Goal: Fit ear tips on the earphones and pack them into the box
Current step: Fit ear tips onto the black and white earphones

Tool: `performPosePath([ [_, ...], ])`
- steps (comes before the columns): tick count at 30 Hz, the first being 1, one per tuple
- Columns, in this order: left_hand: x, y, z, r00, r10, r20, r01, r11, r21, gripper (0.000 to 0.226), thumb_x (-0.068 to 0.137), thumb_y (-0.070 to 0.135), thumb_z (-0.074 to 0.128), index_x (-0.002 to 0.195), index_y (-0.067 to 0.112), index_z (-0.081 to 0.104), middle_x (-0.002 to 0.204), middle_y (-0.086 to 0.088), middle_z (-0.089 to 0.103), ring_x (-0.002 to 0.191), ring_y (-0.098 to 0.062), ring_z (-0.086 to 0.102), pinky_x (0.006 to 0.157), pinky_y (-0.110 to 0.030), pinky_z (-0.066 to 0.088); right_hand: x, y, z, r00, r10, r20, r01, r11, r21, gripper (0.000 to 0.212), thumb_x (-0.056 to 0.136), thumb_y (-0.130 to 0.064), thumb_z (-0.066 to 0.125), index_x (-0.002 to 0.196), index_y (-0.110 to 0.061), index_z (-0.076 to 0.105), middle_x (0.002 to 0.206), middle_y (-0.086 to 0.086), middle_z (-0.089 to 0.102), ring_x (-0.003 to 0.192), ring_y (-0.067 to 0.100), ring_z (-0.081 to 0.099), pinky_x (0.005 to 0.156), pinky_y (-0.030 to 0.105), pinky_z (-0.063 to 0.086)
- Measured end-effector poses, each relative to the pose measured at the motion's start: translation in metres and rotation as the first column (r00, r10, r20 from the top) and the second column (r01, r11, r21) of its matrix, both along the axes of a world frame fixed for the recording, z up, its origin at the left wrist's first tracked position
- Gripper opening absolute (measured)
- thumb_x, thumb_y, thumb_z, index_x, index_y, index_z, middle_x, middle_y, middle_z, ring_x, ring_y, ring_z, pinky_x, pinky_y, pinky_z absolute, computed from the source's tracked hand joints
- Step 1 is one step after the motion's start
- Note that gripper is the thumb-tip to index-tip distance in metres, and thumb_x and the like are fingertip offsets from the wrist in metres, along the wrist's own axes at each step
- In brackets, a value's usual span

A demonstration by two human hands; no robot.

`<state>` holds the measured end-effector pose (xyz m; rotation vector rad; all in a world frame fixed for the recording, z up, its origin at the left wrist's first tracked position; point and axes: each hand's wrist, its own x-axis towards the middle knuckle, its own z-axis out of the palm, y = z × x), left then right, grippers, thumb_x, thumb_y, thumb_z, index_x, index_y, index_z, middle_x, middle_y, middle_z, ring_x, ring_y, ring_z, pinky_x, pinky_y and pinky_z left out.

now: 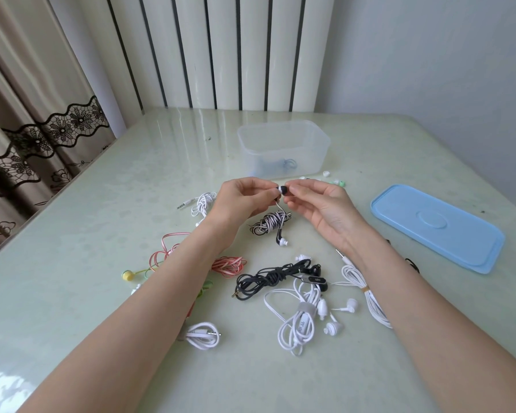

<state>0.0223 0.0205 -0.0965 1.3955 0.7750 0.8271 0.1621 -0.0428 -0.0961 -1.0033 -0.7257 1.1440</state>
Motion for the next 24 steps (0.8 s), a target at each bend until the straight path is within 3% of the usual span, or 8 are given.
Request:
performPosePath([
  [3,0.000,0.000,-0.002,1.000,-0.006,-0.022,0.006,1.000,-0.024,0.003,0.084,0.008,0.062,0.084,0.011,0.064,0.075,-0.003,0.063,0.059,0.002,0.060,0.065,-0.011,0.049,-0.002,-0.001,-0.002,0.984,-0.005,0.177,0.000,1.000,0.029,0.015,0.082,0.007,0.058,0.086,-0.006,0.065,0.064,-0.001,0.068,0.058,0.006,0.064,0.061,0.015,0.053],
  [7,-0.001,-0.001,-0.002,0.999,-0.051,-0.019,0.050,0.998,-0.041,0.004,0.085,0.006,0.060,0.085,0.010,0.062,0.079,-0.008,0.062,0.060,-0.002,0.058,0.066,-0.011,0.050,-0.005,-0.002,-0.003,0.896,-0.069,0.439,0.050,0.997,0.056,0.019,0.080,0.008,0.060,0.085,-0.010,0.064,0.072,0.001,0.063,0.055,0.000,0.061,0.056,0.013,0.048],
  [13,-0.001,0.001,-0.003,0.997,-0.072,-0.008,0.072,0.996,-0.052,0.010,0.087,0.004,0.057,0.091,0.009,0.064,0.085,-0.012,0.061,0.072,-0.014,0.056,0.073,-0.014,0.051,-0.003,0.000,-0.005,0.865,-0.062,0.498,0.026,0.996,0.080,0.017,0.083,0.007,0.056,0.093,-0.005,0.064,0.073,0.004,0.062,0.057,0.001,0.061,0.058,0.014,0.048],
  [19,0.000,0.003,-0.006,0.998,-0.055,-0.005,0.055,0.995,-0.084,0.008,0.086,0.004,0.058,0.086,0.009,0.065,0.080,-0.007,0.063,0.069,-0.010,0.058,0.069,-0.011,0.052,-0.001,0.004,-0.009,0.800,-0.061,0.598,0.023,0.997,0.070,0.017,0.083,0.004,0.059,0.094,-0.008,0.065,0.076,0.003,0.064,0.054,0.002,0.060,0.054,0.016,0.046],
  [22,0.001,0.003,-0.006,0.999,-0.007,-0.053,0.005,0.999,-0.042,0.009,0.086,0.003,0.058,0.083,0.009,0.063,0.075,-0.006,0.062,0.059,-0.004,0.059,0.067,-0.012,0.051,0.007,0.010,-0.005,0.770,-0.201,0.605,0.181,0.979,0.094,0.020,0.085,0.005,0.052,0.092,-0.009,0.065,0.072,0.002,0.064,0.049,0.000,0.058,0.048,0.014,0.044],
  [24,0.003,0.002,-0.007,0.996,0.014,-0.092,-0.012,1.000,0.012,0.013,0.086,0.000,0.056,0.080,0.011,0.060,0.073,-0.006,0.060,0.053,0.000,0.060,0.063,-0.011,0.050,0.020,0.012,-0.001,0.686,-0.330,0.648,0.329,0.936,0.128,0.022,0.086,0.004,0.048,0.090,-0.005,0.067,0.069,0.003,0.063,0.047,-0.003,0.055,0.047,0.011,0.043],
])
